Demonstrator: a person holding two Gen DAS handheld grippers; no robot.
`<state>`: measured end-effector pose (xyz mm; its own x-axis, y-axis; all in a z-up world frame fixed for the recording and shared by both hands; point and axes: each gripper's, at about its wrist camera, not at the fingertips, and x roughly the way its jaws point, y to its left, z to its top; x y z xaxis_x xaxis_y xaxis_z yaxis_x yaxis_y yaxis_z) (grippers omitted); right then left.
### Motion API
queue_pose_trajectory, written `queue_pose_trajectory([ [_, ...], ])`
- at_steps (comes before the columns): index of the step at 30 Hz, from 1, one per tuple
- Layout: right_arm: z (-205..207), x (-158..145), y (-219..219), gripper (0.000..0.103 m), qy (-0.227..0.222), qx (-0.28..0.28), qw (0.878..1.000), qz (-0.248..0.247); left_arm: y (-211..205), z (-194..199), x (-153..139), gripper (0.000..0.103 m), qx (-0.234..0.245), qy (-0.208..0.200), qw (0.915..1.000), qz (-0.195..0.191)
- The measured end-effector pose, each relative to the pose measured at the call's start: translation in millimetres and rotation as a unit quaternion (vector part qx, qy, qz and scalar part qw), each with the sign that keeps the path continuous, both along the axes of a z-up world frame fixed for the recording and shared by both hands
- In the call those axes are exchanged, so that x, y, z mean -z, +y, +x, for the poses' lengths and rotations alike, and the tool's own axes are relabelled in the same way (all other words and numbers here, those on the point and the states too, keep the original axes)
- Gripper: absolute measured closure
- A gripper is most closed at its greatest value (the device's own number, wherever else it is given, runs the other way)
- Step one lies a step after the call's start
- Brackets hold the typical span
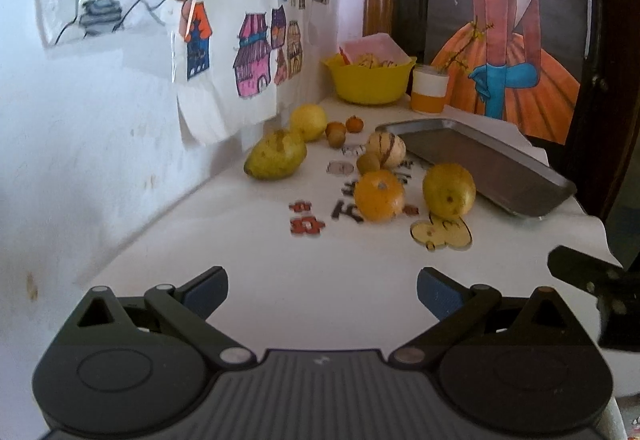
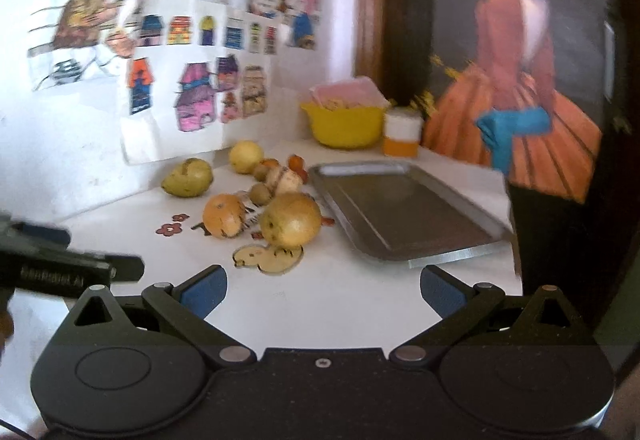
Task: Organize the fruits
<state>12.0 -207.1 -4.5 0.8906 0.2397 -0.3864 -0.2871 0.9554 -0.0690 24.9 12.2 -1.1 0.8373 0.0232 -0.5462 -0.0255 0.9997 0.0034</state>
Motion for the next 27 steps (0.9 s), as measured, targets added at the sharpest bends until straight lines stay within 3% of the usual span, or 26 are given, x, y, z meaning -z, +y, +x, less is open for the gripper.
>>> queue_pose_trajectory([
  [3, 9, -3, -2, 0.001, -0.019, -0.055, 0.998, -0.027, 3, 13, -6, 0.001, 0.005, -0.003, 1.0, -0.001],
  [6, 24, -5, 0, 0.001, -0.002, -0.097, 0.994, -0.042, 4, 33, -10, 0.001, 0.015, 0.009, 0.9998, -0.007],
  [16, 103, -10, 8, 0.001, 0.087, -0.1, 0.991, -0.037, 0, 99, -15, 0.001, 0.039, 0.055, 0.9974, -0.027],
  [22, 129, -3, 18, 0.001, 0.09, -0.143, 0.984, -0.059, -4, 129, -6, 0.002, 0.055, 0.093, 0.9932, -0.043],
  [27, 139, 5, 28, 0.009, 0.079, -0.17, 0.977, -0.1, -3, 141, 4, 0.009, 0.061, 0.109, 0.9906, -0.057],
])
